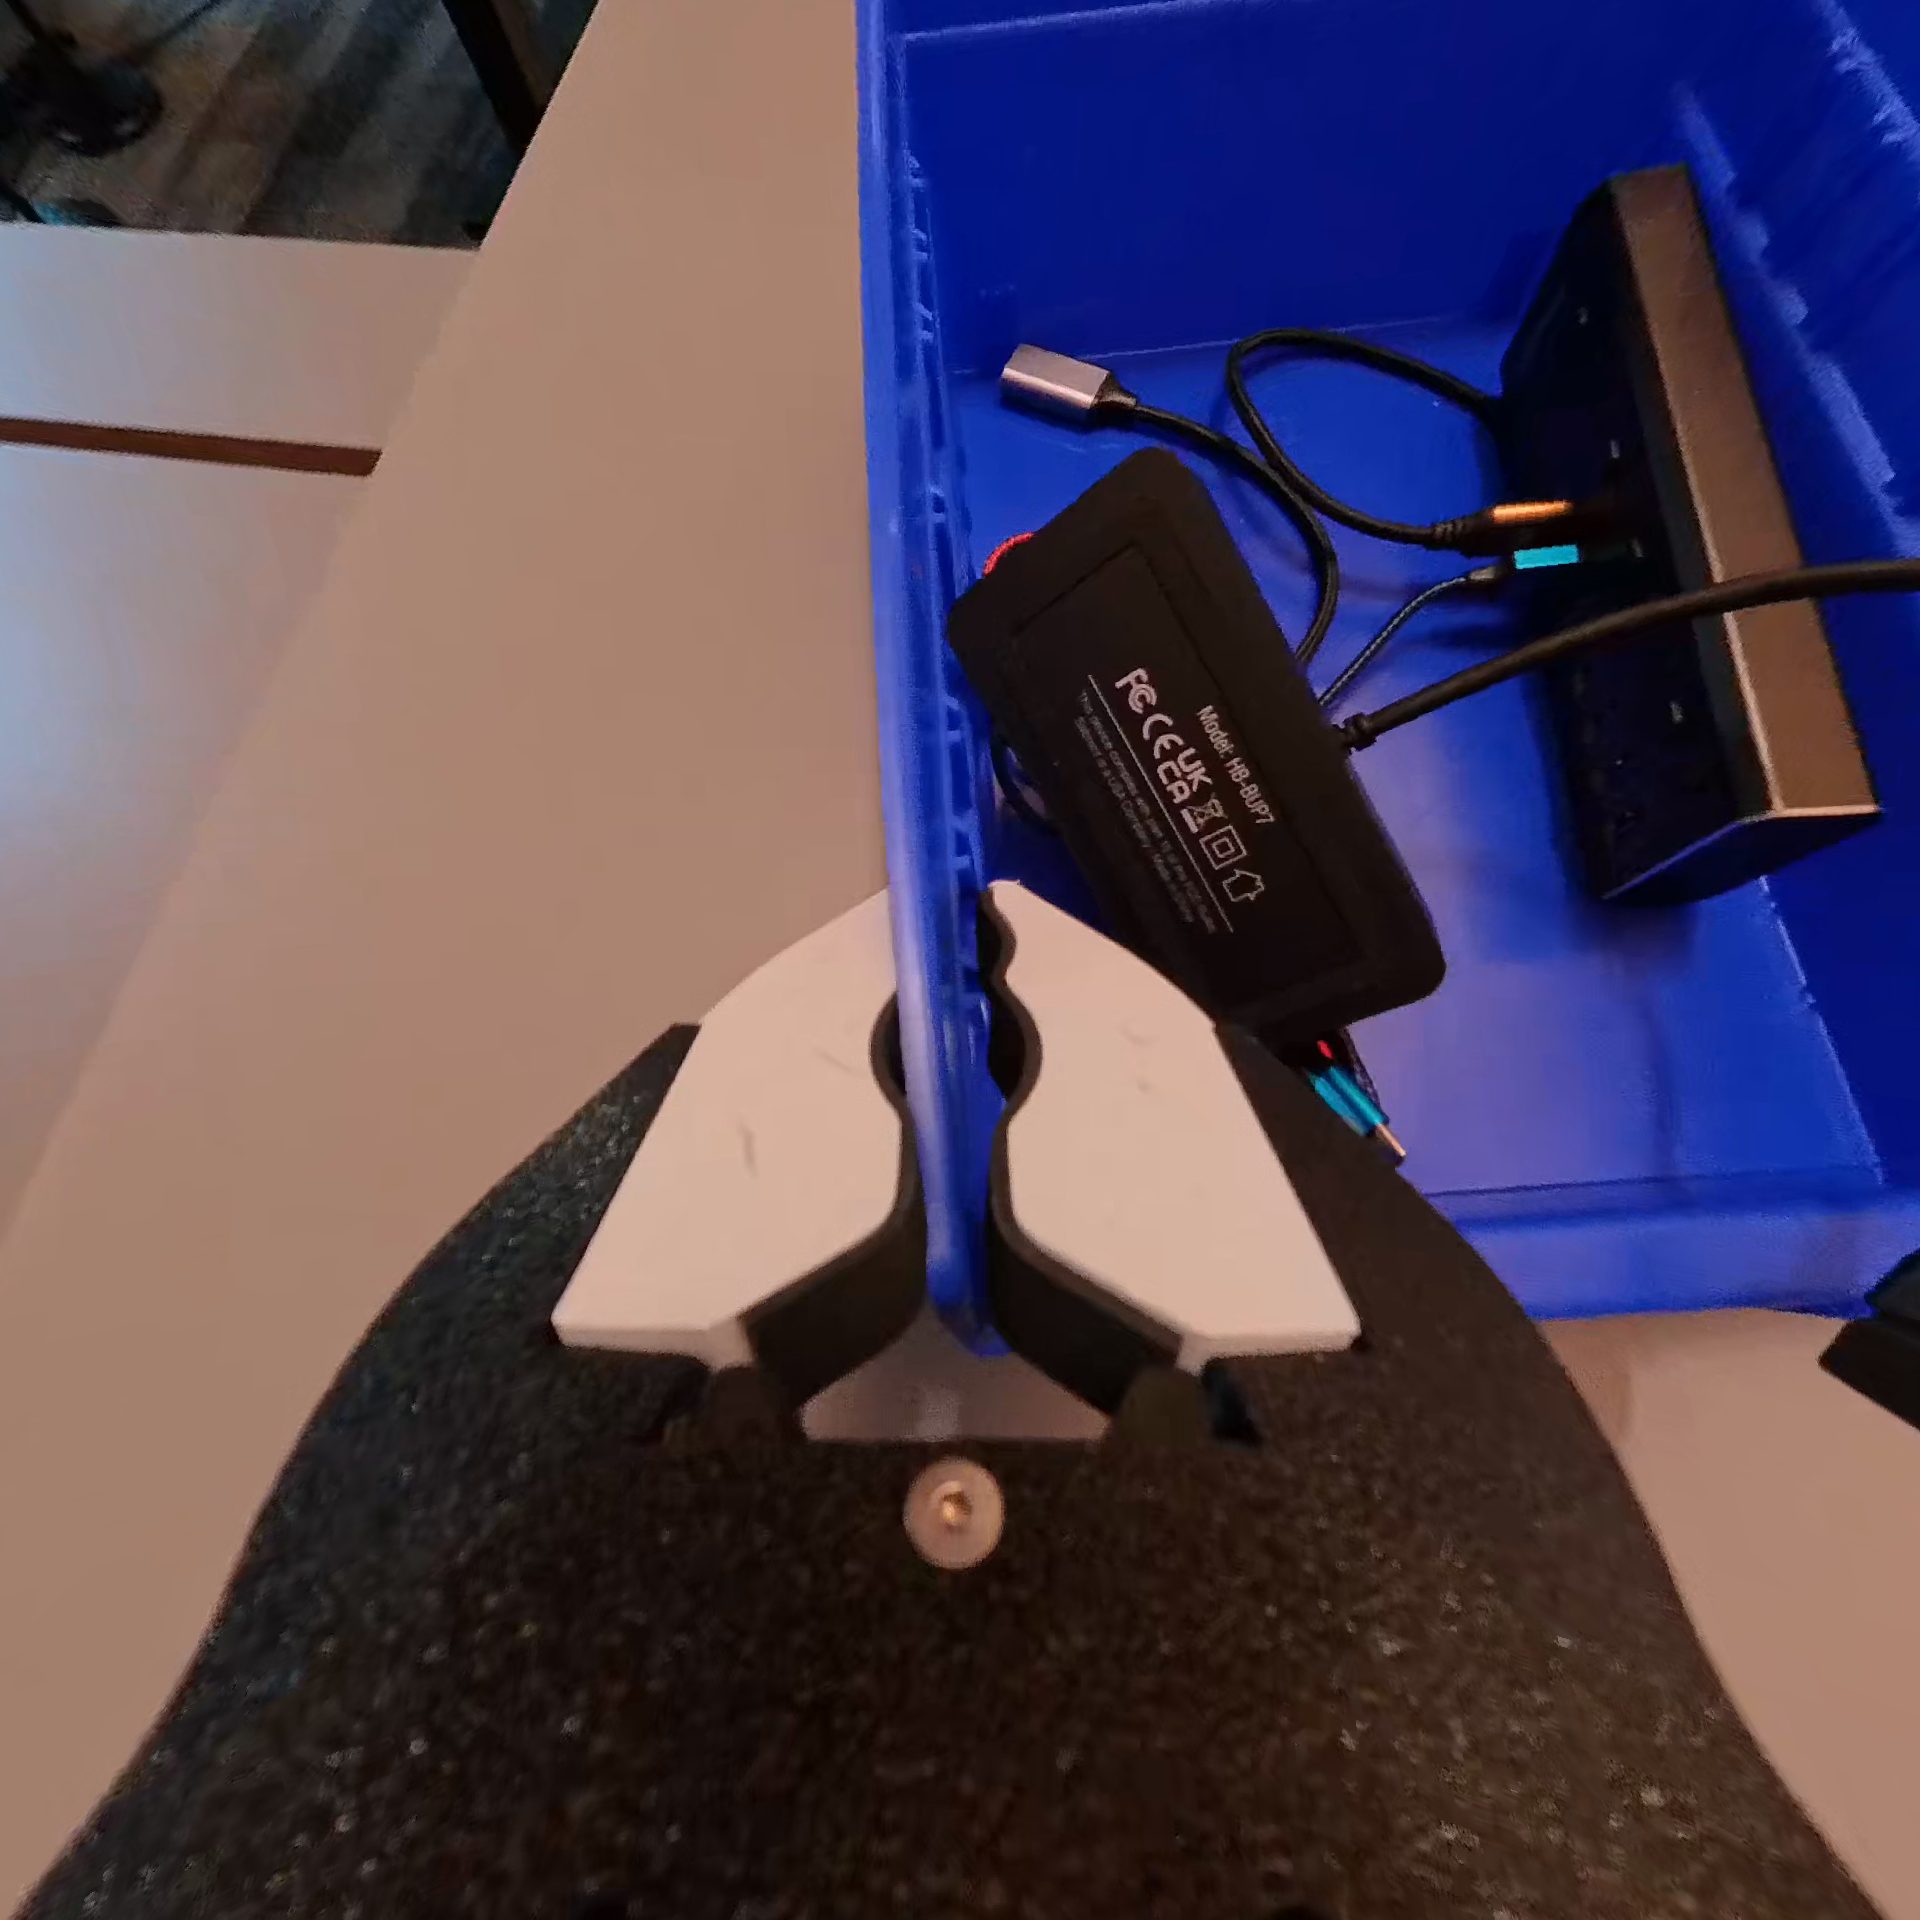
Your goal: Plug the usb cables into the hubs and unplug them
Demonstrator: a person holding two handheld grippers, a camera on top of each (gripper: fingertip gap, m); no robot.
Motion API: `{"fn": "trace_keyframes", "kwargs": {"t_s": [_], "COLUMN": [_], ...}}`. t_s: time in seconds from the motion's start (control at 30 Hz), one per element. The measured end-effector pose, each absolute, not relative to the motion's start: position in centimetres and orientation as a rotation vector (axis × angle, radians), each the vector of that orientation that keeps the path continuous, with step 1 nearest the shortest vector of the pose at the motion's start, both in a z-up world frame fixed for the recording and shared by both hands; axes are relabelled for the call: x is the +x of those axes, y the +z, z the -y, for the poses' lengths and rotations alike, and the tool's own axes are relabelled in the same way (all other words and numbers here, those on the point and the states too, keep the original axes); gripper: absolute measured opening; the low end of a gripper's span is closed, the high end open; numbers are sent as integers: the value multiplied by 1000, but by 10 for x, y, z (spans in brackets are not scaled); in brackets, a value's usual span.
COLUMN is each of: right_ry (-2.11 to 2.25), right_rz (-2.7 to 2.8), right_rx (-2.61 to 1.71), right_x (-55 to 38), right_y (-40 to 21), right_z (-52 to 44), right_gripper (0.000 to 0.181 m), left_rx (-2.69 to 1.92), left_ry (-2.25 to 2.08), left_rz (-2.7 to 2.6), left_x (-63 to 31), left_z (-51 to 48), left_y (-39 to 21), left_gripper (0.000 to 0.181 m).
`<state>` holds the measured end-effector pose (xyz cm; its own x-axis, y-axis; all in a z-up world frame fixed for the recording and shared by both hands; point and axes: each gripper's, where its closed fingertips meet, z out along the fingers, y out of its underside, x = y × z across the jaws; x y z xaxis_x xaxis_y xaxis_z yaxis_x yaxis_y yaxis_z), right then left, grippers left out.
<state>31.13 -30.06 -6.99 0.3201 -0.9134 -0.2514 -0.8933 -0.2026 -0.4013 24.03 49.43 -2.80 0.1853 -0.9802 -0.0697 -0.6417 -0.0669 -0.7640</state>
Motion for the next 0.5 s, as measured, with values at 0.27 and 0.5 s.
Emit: {"fn": "trace_keyframes", "kwargs": {"t_s": [0.27, 0.5], "right_ry": [-246, -949], "right_rz": [-1666, -1674], "right_rx": [-2117, -2090], "right_x": [328, 311], "right_y": [-65, 37], "right_z": [313, 332], "right_gripper": [81, 99], "left_rx": [-1669, -1460], "left_ry": [-711, -968], "left_rz": [-1700, -1801], "left_x": [249, 245], "left_z": [-500, -465], "left_y": [-20, 54], "left_gripper": [18, 40]}}
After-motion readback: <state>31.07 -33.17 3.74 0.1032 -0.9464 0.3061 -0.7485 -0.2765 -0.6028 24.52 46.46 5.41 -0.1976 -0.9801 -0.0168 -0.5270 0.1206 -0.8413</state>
